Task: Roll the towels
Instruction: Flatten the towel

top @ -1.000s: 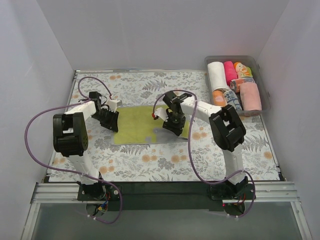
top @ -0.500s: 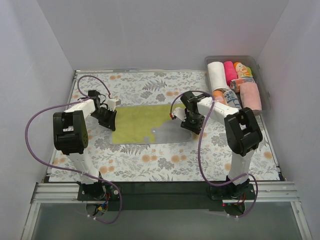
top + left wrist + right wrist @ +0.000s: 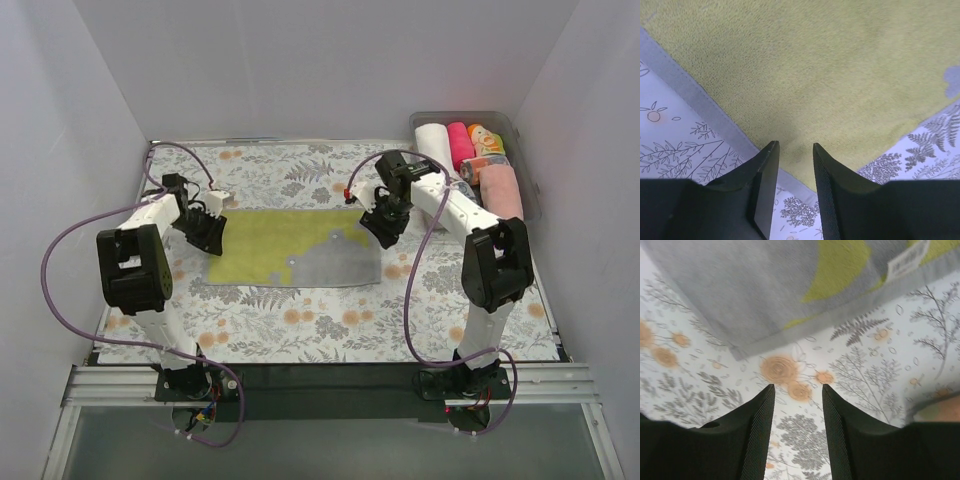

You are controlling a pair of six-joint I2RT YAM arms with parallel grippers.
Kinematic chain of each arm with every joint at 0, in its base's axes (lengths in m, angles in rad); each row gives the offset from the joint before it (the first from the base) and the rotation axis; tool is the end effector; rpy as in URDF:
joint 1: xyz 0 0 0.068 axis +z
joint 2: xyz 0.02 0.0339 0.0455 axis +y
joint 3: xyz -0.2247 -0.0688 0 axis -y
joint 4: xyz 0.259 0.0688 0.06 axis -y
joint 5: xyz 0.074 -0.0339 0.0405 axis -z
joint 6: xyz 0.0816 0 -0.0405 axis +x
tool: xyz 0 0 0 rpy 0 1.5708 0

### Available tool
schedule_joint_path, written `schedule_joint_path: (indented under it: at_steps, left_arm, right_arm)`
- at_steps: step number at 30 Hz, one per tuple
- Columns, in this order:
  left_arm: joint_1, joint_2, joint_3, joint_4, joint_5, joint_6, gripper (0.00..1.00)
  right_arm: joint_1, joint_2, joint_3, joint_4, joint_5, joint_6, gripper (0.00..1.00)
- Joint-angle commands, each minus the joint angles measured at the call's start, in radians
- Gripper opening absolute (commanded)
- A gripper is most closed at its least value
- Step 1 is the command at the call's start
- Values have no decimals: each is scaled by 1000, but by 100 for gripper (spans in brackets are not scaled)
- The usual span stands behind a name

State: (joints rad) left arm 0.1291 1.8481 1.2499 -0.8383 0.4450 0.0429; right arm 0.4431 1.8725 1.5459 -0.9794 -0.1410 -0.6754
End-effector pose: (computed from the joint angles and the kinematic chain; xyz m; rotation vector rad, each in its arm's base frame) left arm 0.3507 0.0101 0.0870 -0.0810 2.9028 -0.6377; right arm 0.3491 0.1784 0.1524 -1.5394 2.4088 0.1564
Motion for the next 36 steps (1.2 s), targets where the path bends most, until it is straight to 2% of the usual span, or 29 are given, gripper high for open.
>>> schedule_joint_path:
  at_steps: [1,7,13,20,24,33,36]
  left_arm:
    - [3,-128,16,-50,75,71,31]
    - [23,-141,-43,-128,24,135,17]
    - [24,-164,-125,-120,-32,153,6]
    - [29,-144,-196,-53,-115,95,2]
    - [30,-121,-224,11,-164,75,1]
    - [95,-95,-251,41,-293,107,0]
    - [122,-92,-248,30,-304,135,0]
  right_arm:
    - [20,-23,16,-59,-209,74,41]
    - [31,33,-50,30,-288,166,29]
    - [58,39,-102,128,-244,235,18]
    - [86,34,-204,171,-169,290,15]
    - [105,63,-257,197,-54,300,11]
    - [105,59,-394,271,205,246,5]
    - [105,50,-400,268,215,231,4]
